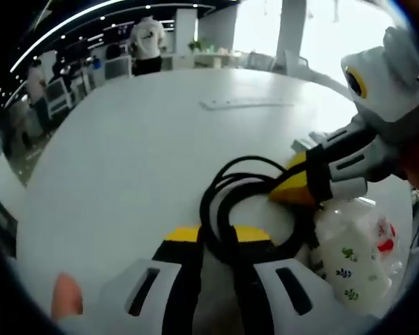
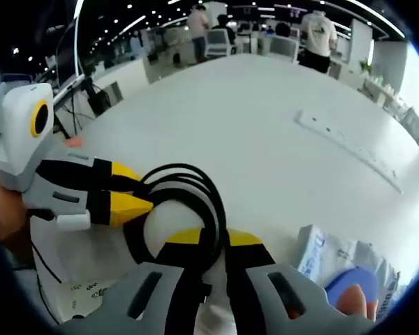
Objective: Arrange the tabletop items into an orderly group along one side of the table until the central work area is clear of visible clutter.
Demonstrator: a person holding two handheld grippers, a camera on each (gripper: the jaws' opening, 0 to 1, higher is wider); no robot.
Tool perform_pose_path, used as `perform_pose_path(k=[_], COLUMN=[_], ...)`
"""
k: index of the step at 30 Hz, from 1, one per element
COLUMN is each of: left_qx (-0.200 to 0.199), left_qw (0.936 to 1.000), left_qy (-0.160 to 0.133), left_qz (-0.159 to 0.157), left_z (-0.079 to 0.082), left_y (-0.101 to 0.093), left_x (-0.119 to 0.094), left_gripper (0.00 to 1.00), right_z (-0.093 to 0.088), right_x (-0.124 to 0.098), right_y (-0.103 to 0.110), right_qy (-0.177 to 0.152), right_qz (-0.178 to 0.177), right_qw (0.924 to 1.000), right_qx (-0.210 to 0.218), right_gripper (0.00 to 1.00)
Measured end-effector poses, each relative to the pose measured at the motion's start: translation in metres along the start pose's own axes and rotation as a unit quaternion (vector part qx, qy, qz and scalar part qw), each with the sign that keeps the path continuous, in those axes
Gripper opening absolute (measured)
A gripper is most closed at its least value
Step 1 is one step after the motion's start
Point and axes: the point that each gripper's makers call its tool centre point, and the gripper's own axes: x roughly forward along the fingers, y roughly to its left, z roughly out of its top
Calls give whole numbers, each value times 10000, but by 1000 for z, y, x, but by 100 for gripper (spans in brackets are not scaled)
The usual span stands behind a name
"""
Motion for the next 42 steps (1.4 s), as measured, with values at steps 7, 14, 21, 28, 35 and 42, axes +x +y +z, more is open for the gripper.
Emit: perform_pose_path(k=[7,14,21,28,35,42], left_qx=[-27,-39,69,174,289,454], left_qw=[9999,9996,9990,9981,9969,9954], left_qy=[-105,-288,-436,-579,-728,-845], left_qz=[48,73,90,95,93,34], left_z=[7,24,43,59,76,87], left_y=[3,5,7,3,-5,-23], left_x=[-3,-8,-11,-20,-33,-47], left_gripper=[11,10,10,10,11,11], right_z=[6,16,29,41,55,55], right_x=[-3,-8,-15,-26,-49,-78], right_y=[-2,-7,-12,-16,-18,-20], right_qy=[-117,-292,-475,-605,-750,-844], right_qz=[59,61,22,-2,-68,-146], right_qw=[9998,9993,9985,9978,9970,9962], right_qx=[163,245,258,258,162,134], right_gripper=[8,8,8,7,7,7])
